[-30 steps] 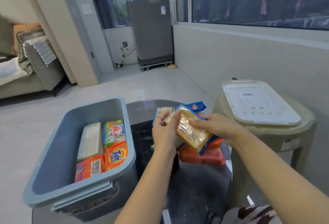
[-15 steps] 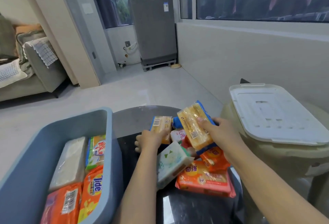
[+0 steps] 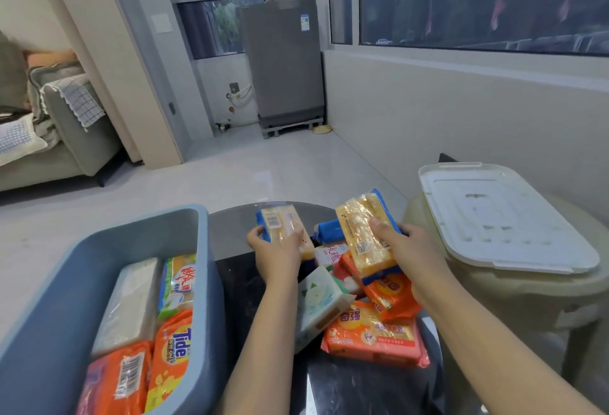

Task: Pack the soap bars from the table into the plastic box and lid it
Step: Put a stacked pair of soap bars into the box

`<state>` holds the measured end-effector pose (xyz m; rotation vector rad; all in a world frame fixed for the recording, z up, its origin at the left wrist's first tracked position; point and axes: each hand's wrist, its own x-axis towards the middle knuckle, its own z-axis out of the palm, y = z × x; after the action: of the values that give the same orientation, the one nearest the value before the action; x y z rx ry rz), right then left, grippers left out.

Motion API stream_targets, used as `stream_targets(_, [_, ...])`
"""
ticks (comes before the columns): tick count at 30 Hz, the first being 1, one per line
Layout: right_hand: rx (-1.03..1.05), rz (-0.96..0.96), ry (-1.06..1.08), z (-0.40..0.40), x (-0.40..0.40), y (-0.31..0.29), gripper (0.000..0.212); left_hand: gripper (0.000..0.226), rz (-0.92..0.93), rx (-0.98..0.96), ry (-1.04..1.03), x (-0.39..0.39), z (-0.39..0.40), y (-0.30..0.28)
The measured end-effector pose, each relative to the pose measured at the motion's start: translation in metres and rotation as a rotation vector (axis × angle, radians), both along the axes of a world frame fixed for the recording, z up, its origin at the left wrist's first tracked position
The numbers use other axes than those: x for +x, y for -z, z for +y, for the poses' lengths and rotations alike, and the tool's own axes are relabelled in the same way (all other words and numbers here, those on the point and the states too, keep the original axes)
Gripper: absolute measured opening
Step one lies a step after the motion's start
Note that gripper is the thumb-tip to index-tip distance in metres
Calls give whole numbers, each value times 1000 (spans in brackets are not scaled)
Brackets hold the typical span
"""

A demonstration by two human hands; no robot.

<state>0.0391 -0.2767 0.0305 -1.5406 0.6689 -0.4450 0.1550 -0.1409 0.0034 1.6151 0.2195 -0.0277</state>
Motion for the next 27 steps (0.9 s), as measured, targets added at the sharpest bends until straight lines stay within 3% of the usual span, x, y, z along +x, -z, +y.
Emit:
stream_targets(3, [22, -39, 18, -1, -7, -7, 29, 58, -115, -201, 24, -23, -1, -30])
stream_targets(8, [103, -110, 2, 0, -22, -25, 20, 59, -133, -406, 170, -70, 4, -75])
stream_targets(14, [178, -152, -88, 27, -32, -47, 25, 48, -95, -415, 221, -97, 45, -107])
stream_targets(18, [267, -146, -175, 61, -30, -59, 39, 48, -54, -346, 269, -104, 92, -123])
stream_targets(21, [305, -133, -232, 86, -25, -64, 31, 42, -2, -314, 271, -102, 127, -127])
stream_targets(24, [314, -123, -279, 110, -16, -66, 36, 21, 103, -347, 254, -93, 157, -129])
stream_targets(27, [327, -148, -331, 131, -5, -67, 24, 14, 226, -367, 204, -77, 182, -129])
